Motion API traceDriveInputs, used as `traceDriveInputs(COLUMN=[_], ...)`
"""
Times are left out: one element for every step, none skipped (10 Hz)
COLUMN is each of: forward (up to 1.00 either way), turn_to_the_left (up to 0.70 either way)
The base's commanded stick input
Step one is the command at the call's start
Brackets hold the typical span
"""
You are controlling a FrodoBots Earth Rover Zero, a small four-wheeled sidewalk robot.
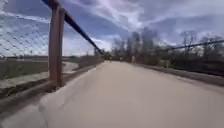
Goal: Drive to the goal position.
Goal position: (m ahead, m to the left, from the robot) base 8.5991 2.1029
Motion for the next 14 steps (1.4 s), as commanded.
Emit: traceDriveInputs(forward=[1.0,1.0,1.0,1.0,1.0,1.0,1.0,1.0,1.0,1.0,1.0,1.0,1.0,1.0], turn_to_the_left=[0.01,0.01,0.01,0.01,0.01,0.01,0.01,0.01,0.01,0.01,0.01,-0.02,-0.2,-0.27])
